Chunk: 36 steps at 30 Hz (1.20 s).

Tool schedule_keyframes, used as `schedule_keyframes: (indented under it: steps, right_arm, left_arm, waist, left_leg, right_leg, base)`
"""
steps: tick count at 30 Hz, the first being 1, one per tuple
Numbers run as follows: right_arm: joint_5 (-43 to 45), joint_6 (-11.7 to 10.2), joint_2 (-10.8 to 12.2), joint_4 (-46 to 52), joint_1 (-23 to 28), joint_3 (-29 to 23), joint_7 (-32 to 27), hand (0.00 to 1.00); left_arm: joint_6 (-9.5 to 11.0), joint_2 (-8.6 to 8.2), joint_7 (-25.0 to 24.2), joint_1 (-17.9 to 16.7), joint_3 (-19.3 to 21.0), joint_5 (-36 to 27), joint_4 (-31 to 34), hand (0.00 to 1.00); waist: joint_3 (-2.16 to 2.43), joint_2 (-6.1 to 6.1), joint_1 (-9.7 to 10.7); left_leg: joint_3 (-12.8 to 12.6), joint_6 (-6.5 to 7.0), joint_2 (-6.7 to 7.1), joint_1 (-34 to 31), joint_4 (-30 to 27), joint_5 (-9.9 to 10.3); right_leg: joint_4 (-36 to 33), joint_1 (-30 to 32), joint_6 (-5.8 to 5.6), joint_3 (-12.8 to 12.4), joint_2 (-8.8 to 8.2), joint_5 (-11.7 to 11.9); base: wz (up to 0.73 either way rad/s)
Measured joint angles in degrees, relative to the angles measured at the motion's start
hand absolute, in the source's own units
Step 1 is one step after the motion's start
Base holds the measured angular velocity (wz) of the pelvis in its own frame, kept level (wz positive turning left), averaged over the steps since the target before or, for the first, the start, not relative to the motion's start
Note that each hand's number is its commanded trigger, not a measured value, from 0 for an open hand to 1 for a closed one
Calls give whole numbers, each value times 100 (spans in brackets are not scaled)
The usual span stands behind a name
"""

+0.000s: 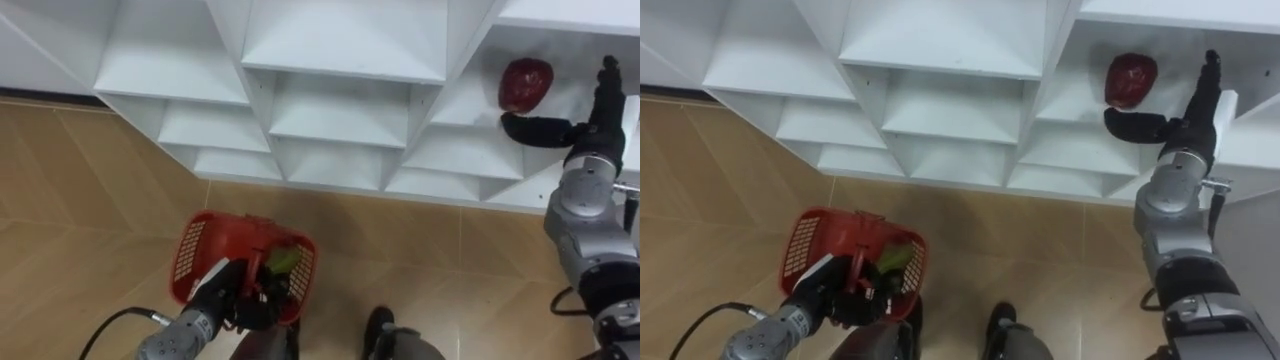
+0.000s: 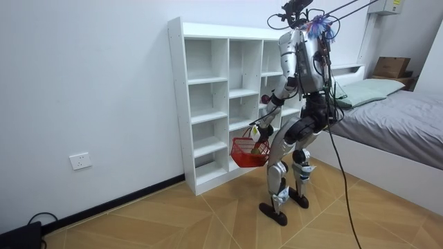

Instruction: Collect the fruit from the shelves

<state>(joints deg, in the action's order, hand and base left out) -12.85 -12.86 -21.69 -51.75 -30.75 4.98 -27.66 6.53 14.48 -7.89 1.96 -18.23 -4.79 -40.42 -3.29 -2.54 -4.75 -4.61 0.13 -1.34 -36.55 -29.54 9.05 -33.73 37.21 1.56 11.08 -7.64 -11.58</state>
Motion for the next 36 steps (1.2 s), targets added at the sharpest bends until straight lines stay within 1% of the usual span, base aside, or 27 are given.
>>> schedule_keyframes:
  steps: [8, 15, 20, 25, 27, 29, 32, 35, 36]
  right_arm:
    - [18, 17, -5, 76, -163, 61, -28, 0]
    - [450, 18, -6, 155, -281, 61, -40, 0]
    - [450, 25, -5, 290, -283, 61, -40, 0]
    - [491, 41, -6, 305, -284, 63, -10, 0]
    - [636, 45, -5, 304, -284, 72, -8, 0]
    - [686, 44, -8, 289, -286, 172, -18, 0]
    - [690, 49, -12, 58, -285, 466, -25, 0]
    - [690, 159, -14, -126, -285, 538, 7, 0]
    - [687, 234, -26, -186, -285, 540, 36, 0]
  left_arm:
    - [-27, -4, 6, 79, 1, 0, 77, 100]
    - [-32, -14, -11, 89, 1, 1, 127, 100]
    - [-39, -28, -13, 98, 1, 1, 160, 100]
    - [-49, -26, -15, 94, 5, 50, 192, 100]
    - [-89, -25, -19, 74, 5, 50, 276, 100]
    - [-95, -23, -26, 80, -2, 48, 284, 100]
    - [-125, -4, -30, 72, -98, 49, 284, 100]
    - [-132, 13, -46, 69, -116, 53, 283, 100]
    - [-140, 26, -44, 66, -116, 53, 283, 100]
  waist:
    - [4, 2, -66]
    - [9, -4, -85]
    - [18, -13, -98]
    - [24, -23, -183]
    - [24, -23, -208]
    - [30, -32, -219]
    - [25, -43, -229]
    - [11, -83, -234]
    - [11, -105, -232]
  left_leg:
    - [4, -1, -2, 16, -11, -2]
    - [4, 0, -6, 14, -33, -3]
    - [5, 3, -6, 16, -32, -6]
    - [3, 4, -8, 22, -5, -9]
    - [0, 6, -8, 26, -5, -12]
    - [-2, 6, -6, 38, 3, -16]
    - [-1, 5, -3, 111, 22, -16]
    - [0, 4, 2, 108, 66, -19]
    - [2, 7, 5, 106, 85, -32]
  right_leg:
    - [-19, -19, 1, 2, 3, 1]
    - [-36, -20, 2, 3, 2, 1]
    - [-28, -33, 4, 9, 4, 4]
    - [-14, -36, 5, 3, 10, 7]
    - [-13, -35, 5, 1, 9, 7]
    - [-10, -41, 5, 3, 7, 7]
    - [8, -107, 5, 9, 7, 6]
    - [7, -101, 4, 23, -5, 5]
    - [16, -100, 4, 29, -10, 5]
  base:
    - [0]
    - [0]
    - [0]
    - [0]
    - [0]
    - [0]
    - [0]
    - [0]
    - [0]
